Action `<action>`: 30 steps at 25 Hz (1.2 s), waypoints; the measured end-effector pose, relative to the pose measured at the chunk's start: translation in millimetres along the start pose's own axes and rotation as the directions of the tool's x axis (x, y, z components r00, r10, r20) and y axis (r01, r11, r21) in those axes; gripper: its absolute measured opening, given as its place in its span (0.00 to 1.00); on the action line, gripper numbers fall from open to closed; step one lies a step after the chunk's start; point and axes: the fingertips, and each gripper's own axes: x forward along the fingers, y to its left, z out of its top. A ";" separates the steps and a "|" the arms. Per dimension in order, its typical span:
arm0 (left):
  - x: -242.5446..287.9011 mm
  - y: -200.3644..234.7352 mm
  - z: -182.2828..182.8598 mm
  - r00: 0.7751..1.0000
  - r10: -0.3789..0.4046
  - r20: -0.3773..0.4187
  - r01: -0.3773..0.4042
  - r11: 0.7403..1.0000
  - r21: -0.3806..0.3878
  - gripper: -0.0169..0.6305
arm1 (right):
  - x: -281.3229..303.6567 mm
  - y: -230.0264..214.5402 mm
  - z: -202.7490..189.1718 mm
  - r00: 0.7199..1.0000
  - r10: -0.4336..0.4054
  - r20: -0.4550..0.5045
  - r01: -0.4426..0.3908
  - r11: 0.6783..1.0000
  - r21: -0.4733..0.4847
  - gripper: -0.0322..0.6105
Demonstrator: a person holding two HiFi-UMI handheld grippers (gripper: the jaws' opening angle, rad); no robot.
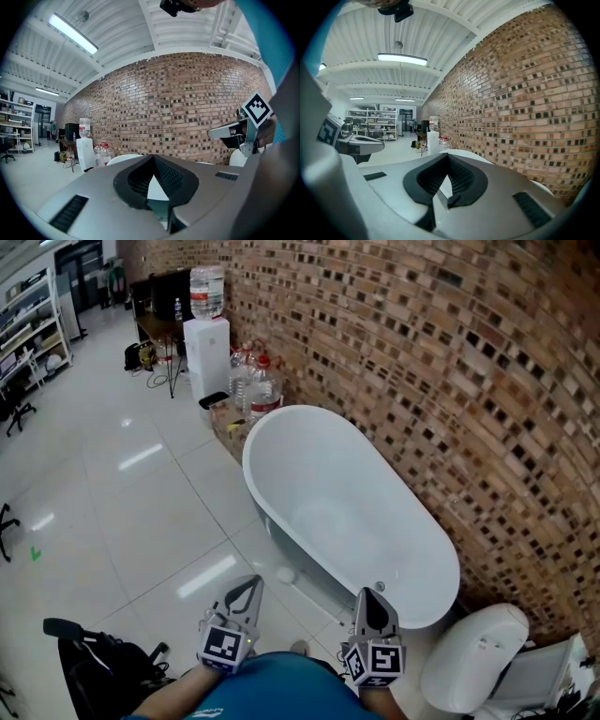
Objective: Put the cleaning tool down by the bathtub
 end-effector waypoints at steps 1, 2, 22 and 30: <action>-1.1 -0.5 2.9 1.000 0.005 0.011 -0.005 1.000 -0.006 0.02 | -0.8 0.8 2.8 1.000 0.000 0.006 0.000 1.000 -0.003 0.05; -2.0 -0.8 6.1 1.000 0.011 0.024 -0.010 1.000 -0.015 0.02 | -1.6 1.5 5.6 1.000 0.002 0.012 -0.002 1.000 -0.008 0.05; -12.1 -8.9 14.0 0.998 0.030 0.051 -0.029 0.999 -0.013 0.02 | -10.8 12.0 11.0 0.997 0.065 0.031 -0.064 0.997 -0.049 0.05; -10.9 -13.3 11.5 0.999 0.015 0.048 -0.016 1.000 0.016 0.02 | -13.5 8.2 4.8 0.998 0.065 0.008 -0.065 0.996 -0.054 0.05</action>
